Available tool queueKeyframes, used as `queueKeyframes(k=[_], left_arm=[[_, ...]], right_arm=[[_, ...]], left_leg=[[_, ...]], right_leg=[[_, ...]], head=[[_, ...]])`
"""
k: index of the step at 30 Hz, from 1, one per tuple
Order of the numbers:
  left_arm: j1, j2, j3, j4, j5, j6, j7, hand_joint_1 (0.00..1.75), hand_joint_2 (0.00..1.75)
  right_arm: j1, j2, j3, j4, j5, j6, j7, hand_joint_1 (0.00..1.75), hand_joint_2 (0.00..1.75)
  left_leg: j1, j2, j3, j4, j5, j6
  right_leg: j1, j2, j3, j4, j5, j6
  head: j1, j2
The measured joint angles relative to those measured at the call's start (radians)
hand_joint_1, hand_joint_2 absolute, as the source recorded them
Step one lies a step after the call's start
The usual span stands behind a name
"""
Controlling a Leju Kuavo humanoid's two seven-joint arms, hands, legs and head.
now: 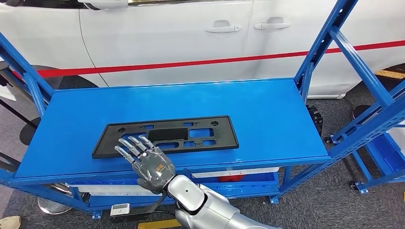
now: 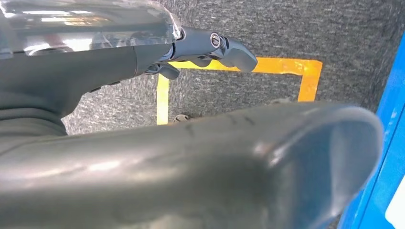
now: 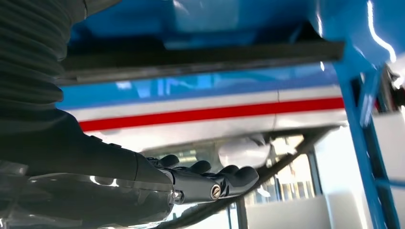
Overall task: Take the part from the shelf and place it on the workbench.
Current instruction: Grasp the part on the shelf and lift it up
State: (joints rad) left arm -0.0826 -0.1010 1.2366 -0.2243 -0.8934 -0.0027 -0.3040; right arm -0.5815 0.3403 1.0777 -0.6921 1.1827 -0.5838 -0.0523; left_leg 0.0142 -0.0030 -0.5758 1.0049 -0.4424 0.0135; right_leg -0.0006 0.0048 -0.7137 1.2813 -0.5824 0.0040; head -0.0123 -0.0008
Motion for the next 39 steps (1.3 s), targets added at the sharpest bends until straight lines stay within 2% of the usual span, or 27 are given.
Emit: queueKeyframes(k=[1,2,4,5,6,7,10,12,14,15,16,17,18,20,22,24,26,28,30,31,32,33,34,36,37,39], left_arm=[[0.0,0.0,0.0,0.0,-0.001,0.0,0.001,0.0,0.0],[0.0,0.0,0.0,0.0,-0.003,0.0,0.003,0.0,0.0],[0.0,0.0,-0.001,0.0,-0.006,-0.001,0.006,0.0,0.0],[-0.001,-0.001,-0.001,0.0,-0.008,-0.002,0.007,0.0,0.0],[-0.001,-0.001,-0.001,0.0,-0.008,-0.002,0.008,0.0,0.0],[-0.002,-0.001,-0.001,0.0,-0.008,-0.002,0.009,0.0,0.0],[-0.004,0.0,-0.001,0.0,-0.009,-0.001,0.011,0.0,0.0],[-0.005,0.001,-0.001,0.0,-0.009,-0.001,0.011,0.0,0.0],[-0.005,0.001,-0.001,0.0,-0.011,-0.001,0.011,0.0,0.0],[-0.004,0.001,-0.001,0.0,-0.011,-0.001,0.011,0.0,0.0],[-0.004,0.002,-0.001,0.0,-0.011,-0.001,0.012,0.0,0.0],[-0.004,0.002,-0.001,0.0,-0.011,-0.001,0.012,0.0,0.0],[-0.004,0.003,-0.001,0.0,-0.011,0.0,0.013,0.0,0.0],[-0.007,0.006,-0.001,0.0,-0.012,0.0,0.014,0.0,0.0],[-0.01,0.007,-0.001,0.0,-0.013,0.0,0.015,0.0,0.0],[-0.01,0.007,-0.001,0.0,-0.016,0.0,0.016,0.0,0.0],[-0.01,0.007,-0.001,0.0,-0.017,0.0,0.017,0.0,0.0],[-0.011,0.006,-0.001,0.0,-0.017,0.0,0.017,0.0,0.0],[-0.01,0.007,-0.001,0.0,-0.017,0.002,0.018,0.0,0.0],[-0.01,0.007,-0.001,0.0,-0.017,0.003,0.019,0.0,0.0],[-0.009,0.008,-0.001,0.0,-0.017,0.004,0.019,0.0,0.0],[-0.009,0.008,-0.001,0.0,-0.017,0.005,0.02,0.0,0.0],[-0.009,0.007,-0.001,0.0,-0.018,0.005,0.02,0.0,0.0],[-0.01,0.006,-0.002,0.001,-0.019,0.006,0.022,0.0,0.0],[-0.01,0.006,-0.002,0.001,-0.02,0.006,0.023,0.0,0.0],[-0.01,0.006,-0.002,0.001,-0.02,0.005,0.025,0.0,0.0]], right_arm=[[-0.005,0.0,0.011,0.014,-0.005,0.002,0.014,0.0,1.75],[-0.012,0.0,0.02,0.027,-0.008,0.004,0.027,0.0,1.75],[-0.032,0.001,0.036,0.051,-0.011,0.004,0.05,0.0,1.75],[-0.043,0.001,0.042,0.063,-0.011,0.003,0.06,0.0,1.75],[-0.052,0.002,0.048,0.074,-0.011,0.0,0.068,0.0,1.75],[-0.058,0.003,0.053,0.085,-0.01,-0.002,0.076,0.0,1.75],[-0.071,0.004,0.069,0.11,-0.012,-0.006,0.097,0.0,1.75],[-0.083,0.008,0.082,0.12,-0.017,-0.006,0.113,0.0,1.75],[-0.094,0.012,0.098,0.127,-0.025,-0.004,0.126,0.0,1.75],[-0.098,0.012,0.106,0.13,-0.029,-0.001,0.132,0.0,1.75],[-0.1,0.013,0.116,0.133,-0.032,0.003,0.139,0.0,1.75],[-0.104,0.013,0.125,0.135,-0.033,0.009,0.147,0.0,1.75],[-0.109,0.013,0.133,0.135,-0.035,0.017,0.156,0.0,1.75],[-0.124,0.016,0.149,0.136,-0.037,0.034,0.173,0.0,1.75],[-0.139,0.018,0.164,0.136,-0.04,0.047,0.185,0.0,1.75],[-0.148,0.018,0.177,0.137,-0.044,0.054,0.192,0.0,1.75],[-0.155,0.018,0.187,0.14,-0.053,0.058,0.198,0.0,1.75],[-0.162,0.018,0.193,0.146,-0.066,0.059,0.204,0.0,1.75],[-0.164,0.017,0.196,0.156,-0.078,0.059,0.207,0.0,1.75],[-0.164,0.017,0.198,0.162,-0.082,0.059,0.207,0.0,1.75],[-0.165,0.016,0.2,0.168,-0.085,0.059,0.207,0.0,1.75],[-0.166,0.016,0.201,0.172,-0.087,0.06,0.208,0.0,1.75],[-0.168,0.016,0.203,0.176,-0.088,0.06,0.208,0.0,1.75],[-0.177,0.016,0.206,0.181,-0.089,0.06,0.208,0.0,1.75],[-0.18,0.017,0.207,0.183,-0.091,0.06,0.208,0.0,1.75],[-0.184,0.017,0.209,0.187,-0.094,0.061,0.209,0.0,1.75]], left_leg=[[0.0,0.0,0.0,0.0,0.0,0.0],[0.0,-0.001,0.002,0.001,-0.001,-0.001],[0.0,-0.002,0.005,0.002,-0.004,-0.005],[-0.002,-0.003,0.005,0.004,-0.006,-0.008],[-0.003,-0.003,0.005,0.005,-0.007,-0.012],[-0.003,-0.003,0.004,0.005,-0.008,-0.018],[-0.003,-0.001,0.003,0.014,-0.016,-0.036],[-0.003,0.0,-0.02,0.077,-0.054,-0.045],[-0.002,0.0,-0.074,0.202,-0.118,-0.05],[-0.001,0.0,-0.1,0.257,-0.139,-0.052],[-0.001,0.0,-0.115,0.285,-0.142,-0.052],[-0.001,0.0,-0.113,0.275,-0.126,-0.052],[-0.001,0.0,-0.093,0.229,-0.094,-0.05],[-0.003,0.0,-0.033,0.092,-0.031,-0.043],[-0.007,-0.001,-0.001,0.018,-0.011,-0.033],[-0.008,-0.002,-0.001,0.012,-0.01,-0.022],[-0.003,-0.002,0.002,0.005,-0.004,-0.01],[-0.001,0.0,0.003,0.001,0.0,-0.001],[-0.002,0.0,0.001,0.001,0.0,0.003],[-0.002,0.0,0.001,0.002,0.0,0.003],[-0.002,0.0,0.001,0.003,-0.001,0.003],[-0.002,-0.001,0.002,0.004,-0.002,0.002],[-0.003,-0.002,0.003,0.005,-0.003,0.001],[-0.005,-0.003,0.003,0.007,-0.006,-0.005],[-0.006,-0.003,0.002,0.008,-0.007,-0.009],[-0.005,-0.003,0.002,0.006,-0.008,-0.021]], right_leg=[[-0.002,0.0,-0.013,0.022,0.003,0.001],[-0.004,0.0,-0.008,0.005,0.025,0.0],[-0.005,0.0,0.049,-0.122,0.096,-0.006],[-0.002,-0.001,0.079,-0.187,0.121,-0.01],[0.0,-0.001,0.1,-0.232,0.135,-0.014],[0.002,0.0,0.107,-0.252,0.136,-0.017],[0.003,0.002,0.111,-0.262,0.139,-0.03],[-0.001,0.001,0.117,-0.27,0.143,-0.04],[0.0,0.0,0.118,-0.271,0.142,-0.045],[0.001,0.0,0.118,-0.27,0.142,-0.045],[0.003,0.0,0.118,-0.269,0.142,-0.046],[0.004,0.001,0.118,-0.267,0.141,-0.047],[0.005,0.001,0.119,-0.265,0.139,-0.046],[0.007,0.003,0.118,-0.259,0.135,-0.043],[0.01,0.003,0.114,-0.255,0.134,-0.036],[0.012,0.003,0.112,-0.255,0.136,-0.028],[0.012,0.002,0.106,-0.239,0.122,-0.018],[0.008,0.001,0.068,-0.155,0.072,-0.008],[0.004,0.001,0.004,-0.024,0.015,-0.002],[0.002,0.001,-0.017,0.018,0.006,-0.001],[0.001,0.001,-0.021,0.023,0.017,-0.001],[0.0,0.001,-0.005,-0.013,0.045,-0.004],[0.0,0.001,0.028,-0.081,0.083,-0.008],[0.005,0.0,0.09,-0.21,0.131,-0.017],[0.007,0.001,0.106,-0.245,0.139,-0.021],[0.01,0.002,0.108,-0.258,0.139,-0.026]], head=[[0.0,0.0],[0.0,0.0],[0.0,0.0],[0.0,0.0],[0.0,0.0],[0.0,0.0],[-0.001,0.0],[-0.002,0.0],[-0.004,0.0],[-0.004,0.0],[-0.004,0.0],[-0.004,0.0],[-0.004,0.0],[-0.004,0.0],[-0.003,0.0],[-0.002,0.0],[-0.002,0.0],[-0.001,0.0],[-0.001,0.0],[-0.001,0.0],[-0.001,0.0],[-0.001,0.0],[-0.001,0.0],[-0.001,0.0],[-0.001,0.0],[-0.001,0.0]])
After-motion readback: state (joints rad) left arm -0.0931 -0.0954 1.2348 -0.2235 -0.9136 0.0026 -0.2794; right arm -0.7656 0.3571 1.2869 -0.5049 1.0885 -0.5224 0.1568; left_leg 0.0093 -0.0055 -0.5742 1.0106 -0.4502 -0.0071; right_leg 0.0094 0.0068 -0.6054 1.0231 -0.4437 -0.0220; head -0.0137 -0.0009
